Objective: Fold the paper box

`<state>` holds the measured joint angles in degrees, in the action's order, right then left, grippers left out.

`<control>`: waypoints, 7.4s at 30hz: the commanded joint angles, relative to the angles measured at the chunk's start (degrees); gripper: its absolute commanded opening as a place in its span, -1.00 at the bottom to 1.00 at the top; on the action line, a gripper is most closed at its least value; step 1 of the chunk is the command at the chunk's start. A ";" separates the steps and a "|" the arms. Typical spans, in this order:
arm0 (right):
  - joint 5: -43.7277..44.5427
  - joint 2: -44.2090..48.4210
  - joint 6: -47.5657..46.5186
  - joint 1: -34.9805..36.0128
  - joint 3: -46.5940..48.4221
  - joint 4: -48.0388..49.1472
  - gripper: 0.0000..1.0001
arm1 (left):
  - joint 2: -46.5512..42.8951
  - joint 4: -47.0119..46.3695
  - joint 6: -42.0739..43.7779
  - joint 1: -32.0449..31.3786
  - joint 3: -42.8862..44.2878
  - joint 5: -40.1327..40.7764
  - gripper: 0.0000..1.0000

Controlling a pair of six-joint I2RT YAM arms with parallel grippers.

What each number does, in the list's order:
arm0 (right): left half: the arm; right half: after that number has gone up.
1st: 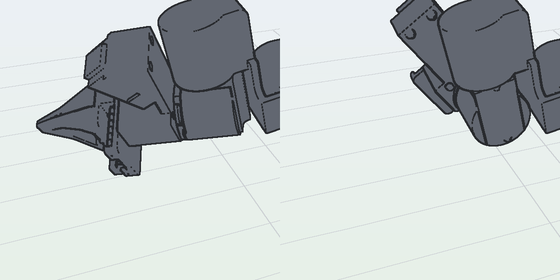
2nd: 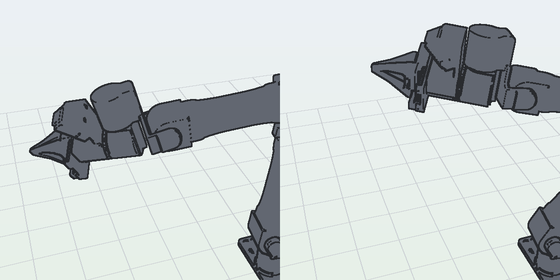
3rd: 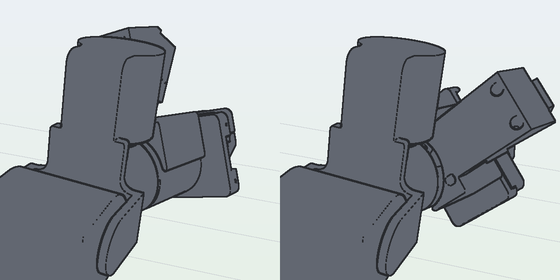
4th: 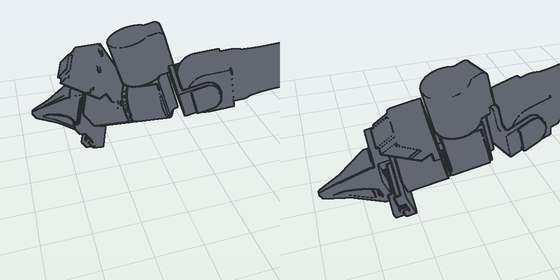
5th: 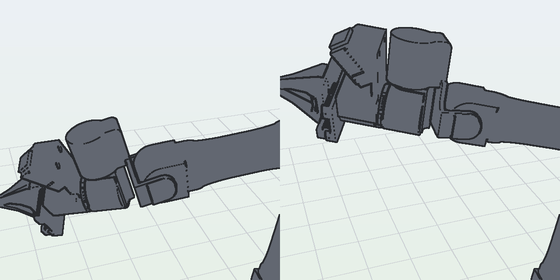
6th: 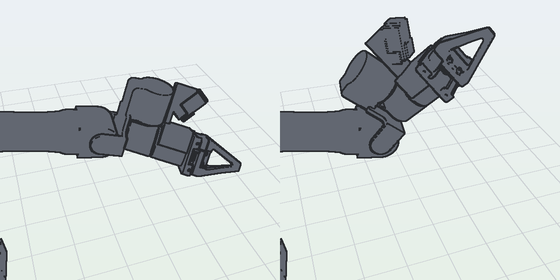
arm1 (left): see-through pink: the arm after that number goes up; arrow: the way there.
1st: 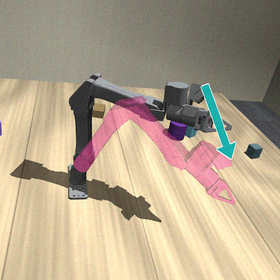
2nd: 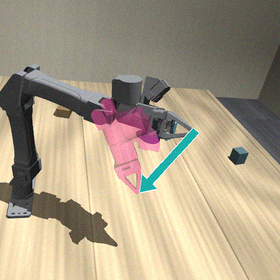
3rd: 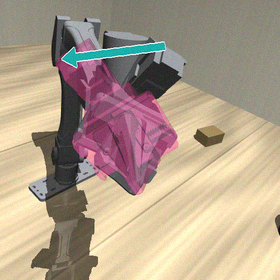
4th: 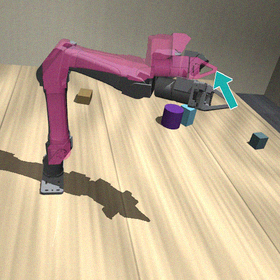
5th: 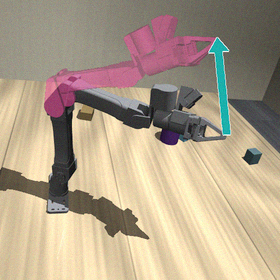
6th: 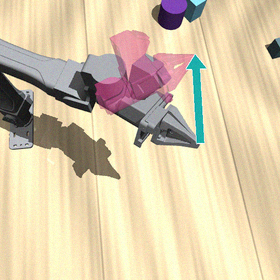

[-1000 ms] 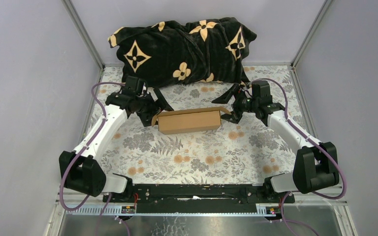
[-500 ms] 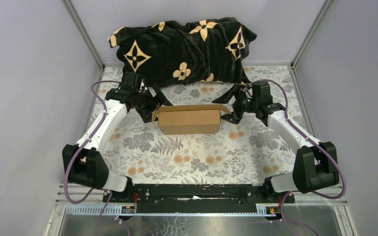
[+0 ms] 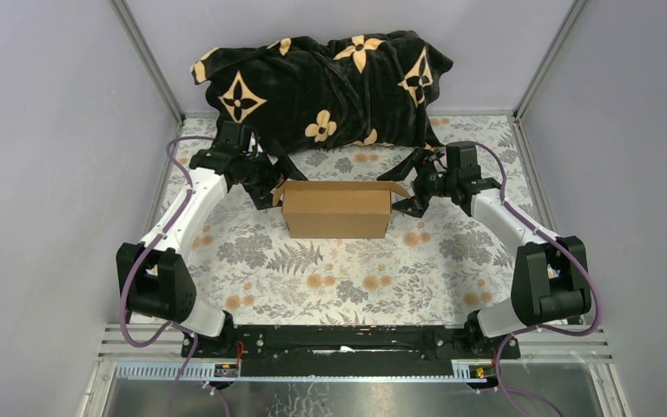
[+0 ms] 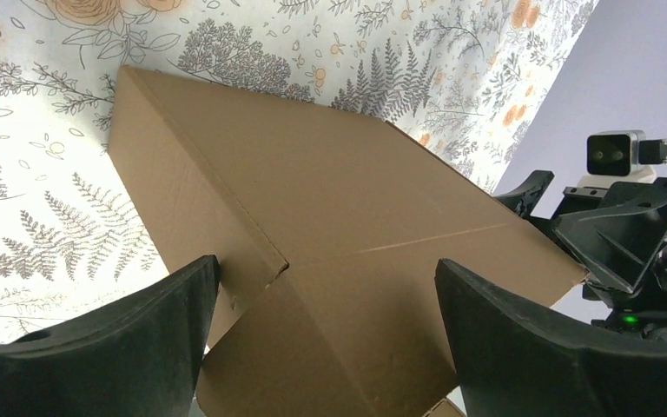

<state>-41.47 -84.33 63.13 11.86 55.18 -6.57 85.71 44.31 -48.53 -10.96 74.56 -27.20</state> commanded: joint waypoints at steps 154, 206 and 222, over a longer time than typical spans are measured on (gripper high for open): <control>24.63 23.55 -56.20 9.51 16.50 -8.94 0.99 | -23.51 -20.13 25.82 -24.45 8.71 30.11 0.97; 17.15 9.74 -66.31 9.50 18.14 -13.79 0.06 | -24.00 -22.87 40.06 1.09 -11.40 19.31 0.25; 16.66 6.35 -66.25 9.59 20.77 -13.32 -0.07 | -21.29 -23.57 41.97 2.17 -10.90 16.82 0.26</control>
<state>-23.68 -77.58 -2.37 21.28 72.42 -21.47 64.73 23.99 -8.40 -9.26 63.70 -9.21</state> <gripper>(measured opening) 0.469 0.623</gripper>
